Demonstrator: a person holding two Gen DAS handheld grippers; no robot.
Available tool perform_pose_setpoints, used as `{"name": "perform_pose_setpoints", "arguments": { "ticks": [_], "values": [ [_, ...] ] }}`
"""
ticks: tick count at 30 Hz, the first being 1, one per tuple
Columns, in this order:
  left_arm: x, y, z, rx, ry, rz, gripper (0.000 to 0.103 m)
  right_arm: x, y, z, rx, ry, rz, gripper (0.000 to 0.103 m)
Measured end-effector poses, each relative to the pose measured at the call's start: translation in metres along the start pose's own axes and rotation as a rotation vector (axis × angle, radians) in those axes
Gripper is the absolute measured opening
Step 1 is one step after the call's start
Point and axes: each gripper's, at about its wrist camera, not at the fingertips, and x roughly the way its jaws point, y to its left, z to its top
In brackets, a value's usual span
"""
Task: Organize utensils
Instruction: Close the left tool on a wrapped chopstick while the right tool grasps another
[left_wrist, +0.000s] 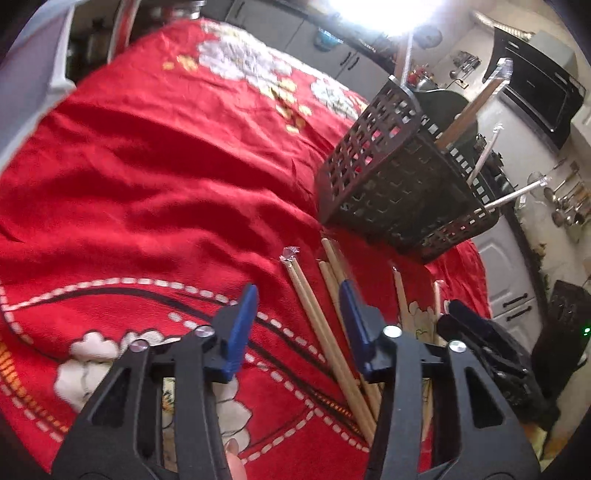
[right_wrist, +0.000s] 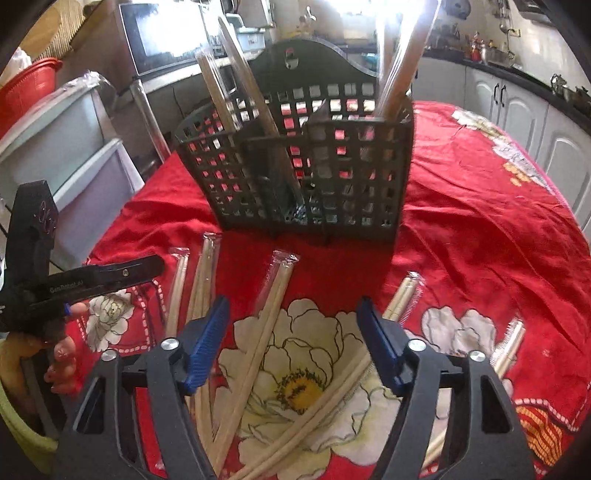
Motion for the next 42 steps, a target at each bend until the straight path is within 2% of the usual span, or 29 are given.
{"name": "perform_pose_setpoints", "arguments": {
  "ticks": [3,16,24,27,32,35,38,42],
  "values": [
    [0.010,0.003,0.005,-0.022,0.026,-0.012,0.028,0.008,0.001,0.004,0.002,0.019,0.003,0.062],
    [0.028,0.002,0.024,-0.015,0.042,0.002,0.026,0.040,0.008,0.019,-0.021,0.080,-0.034,0.051],
    [0.032,0.002,0.027,-0.003,0.039,0.014,0.021,0.057,0.014,0.027,-0.035,0.073,-0.057,0.048],
    [0.034,0.002,0.027,0.003,0.037,0.025,0.017,0.062,0.016,0.029,-0.029,0.063,-0.063,0.043],
    [0.035,0.004,0.028,0.007,0.034,0.033,0.011,0.065,0.017,0.030,-0.026,0.051,-0.055,0.023],
    [0.034,0.005,0.027,0.003,0.030,0.033,0.008,0.063,0.016,0.032,-0.009,0.043,-0.032,0.016],
    [0.029,0.005,0.025,-0.012,0.024,0.002,0.006,0.058,0.014,0.034,-0.006,0.030,-0.015,0.013],
    [0.015,-0.005,0.022,0.014,-0.015,-0.025,0.004,0.041,0.009,0.036,0.013,-0.006,0.017,0.012]
  ]
}}
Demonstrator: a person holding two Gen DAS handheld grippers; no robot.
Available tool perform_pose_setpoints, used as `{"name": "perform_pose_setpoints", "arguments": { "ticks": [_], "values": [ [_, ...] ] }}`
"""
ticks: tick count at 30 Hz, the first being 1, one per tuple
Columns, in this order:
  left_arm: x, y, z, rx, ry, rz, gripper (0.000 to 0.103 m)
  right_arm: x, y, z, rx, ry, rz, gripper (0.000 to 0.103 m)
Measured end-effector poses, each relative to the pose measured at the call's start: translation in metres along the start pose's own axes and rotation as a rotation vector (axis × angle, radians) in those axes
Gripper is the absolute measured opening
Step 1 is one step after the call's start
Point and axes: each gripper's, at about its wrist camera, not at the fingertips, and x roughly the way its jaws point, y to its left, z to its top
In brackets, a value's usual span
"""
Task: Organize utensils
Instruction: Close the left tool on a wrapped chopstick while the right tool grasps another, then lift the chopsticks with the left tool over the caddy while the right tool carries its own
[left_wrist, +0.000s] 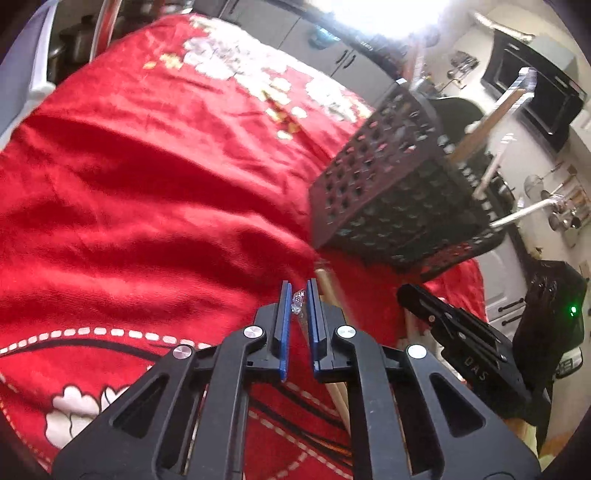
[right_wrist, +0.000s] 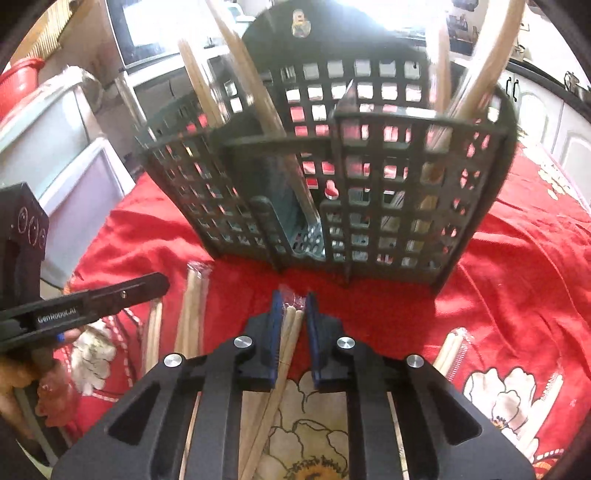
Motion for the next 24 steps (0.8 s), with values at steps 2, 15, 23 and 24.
{"name": "perform_pose_setpoints", "arguments": {
  "ticks": [2,15,23,24],
  "values": [
    [-0.010,-0.004,0.000,0.005,-0.025,-0.012,0.004,-0.013,-0.006,0.000,0.022,-0.022,0.029,0.011],
    [-0.050,-0.023,-0.004,0.040,-0.113,-0.053,0.003,-0.078,-0.015,-0.008,0.061,-0.152,0.107,0.007],
    [-0.068,-0.045,-0.006,0.084,-0.144,-0.090,0.003,-0.119,-0.022,-0.014,0.079,-0.247,0.108,0.006],
    [-0.070,-0.048,-0.007,0.089,-0.148,-0.093,0.003,-0.123,-0.022,-0.014,0.081,-0.256,0.107,0.006]
  ]
}}
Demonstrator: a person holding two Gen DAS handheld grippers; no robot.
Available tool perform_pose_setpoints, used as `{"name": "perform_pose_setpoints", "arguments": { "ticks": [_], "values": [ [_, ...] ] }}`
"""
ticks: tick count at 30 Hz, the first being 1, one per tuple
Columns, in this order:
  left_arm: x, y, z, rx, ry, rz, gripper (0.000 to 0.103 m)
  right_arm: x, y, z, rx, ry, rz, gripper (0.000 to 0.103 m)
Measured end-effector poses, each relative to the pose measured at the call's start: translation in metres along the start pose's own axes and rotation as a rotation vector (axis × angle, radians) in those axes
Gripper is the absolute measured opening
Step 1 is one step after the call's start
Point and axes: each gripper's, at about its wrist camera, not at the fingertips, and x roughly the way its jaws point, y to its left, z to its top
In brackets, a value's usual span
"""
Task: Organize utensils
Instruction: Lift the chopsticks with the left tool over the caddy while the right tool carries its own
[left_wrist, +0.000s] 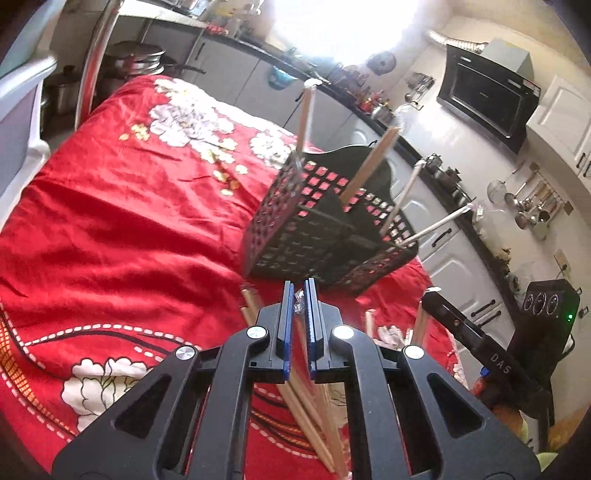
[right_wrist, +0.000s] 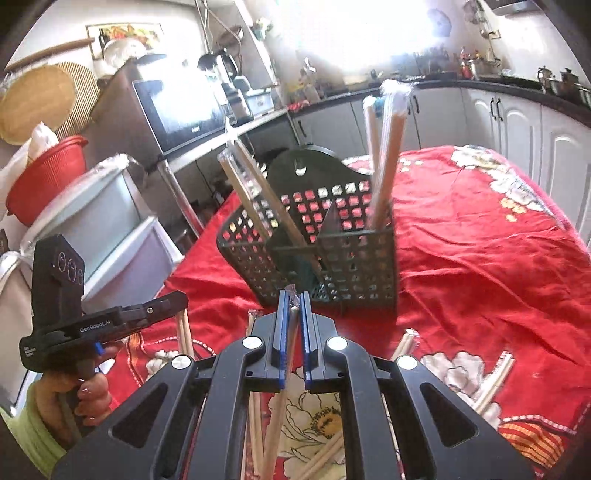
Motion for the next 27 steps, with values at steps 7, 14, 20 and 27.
{"name": "perform_pose_setpoints", "arguments": {
  "ticks": [7,14,20,27],
  "values": [
    [-0.011,-0.023,0.002,0.041,-0.025,-0.030,0.003,-0.029,-0.008,-0.001,0.007,-0.060,-0.030,0.006],
    [-0.022,-0.049,0.007,0.088,-0.047,-0.065,0.003,-0.055,-0.016,0.001,0.009,-0.117,-0.056,0.006],
    [-0.027,-0.063,0.010,0.109,-0.055,-0.092,0.003,-0.071,-0.017,0.003,-0.002,-0.163,-0.063,0.006],
    [-0.029,-0.079,0.016,0.142,-0.065,-0.111,0.003,-0.080,-0.013,0.010,-0.016,-0.198,-0.056,0.006]
  ]
}}
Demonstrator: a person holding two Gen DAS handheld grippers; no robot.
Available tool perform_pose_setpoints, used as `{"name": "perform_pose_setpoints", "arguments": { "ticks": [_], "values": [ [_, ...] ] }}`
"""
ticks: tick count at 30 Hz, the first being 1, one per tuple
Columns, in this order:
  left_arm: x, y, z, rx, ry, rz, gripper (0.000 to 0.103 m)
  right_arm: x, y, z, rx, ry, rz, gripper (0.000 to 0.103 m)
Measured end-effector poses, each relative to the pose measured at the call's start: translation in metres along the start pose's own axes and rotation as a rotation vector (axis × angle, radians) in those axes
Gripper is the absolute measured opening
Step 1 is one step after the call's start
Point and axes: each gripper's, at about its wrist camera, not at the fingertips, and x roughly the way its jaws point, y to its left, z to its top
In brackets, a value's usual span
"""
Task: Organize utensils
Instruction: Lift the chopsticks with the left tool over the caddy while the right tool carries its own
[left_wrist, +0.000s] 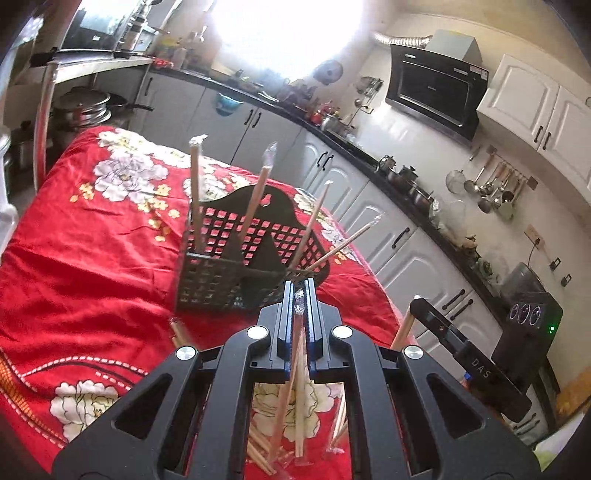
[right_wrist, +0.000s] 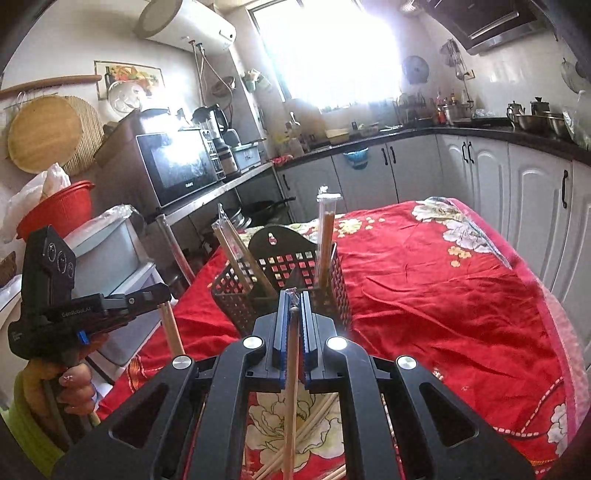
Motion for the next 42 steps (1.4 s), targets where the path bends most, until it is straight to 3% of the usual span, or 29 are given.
{"name": "perform_pose_setpoints", "arguments": {
  "ticks": [22,42],
  "values": [
    [-0.009,-0.029,0.049,0.094,-0.059,-0.045,0.003,0.009,0.035,0.047,-0.106,-0.093,0.051,0.006],
    [-0.034,-0.048,0.114,0.183,-0.184,-0.037,0.003,0.018,0.051,0.080,-0.153,-0.149,0.045,0.006]
  ]
}}
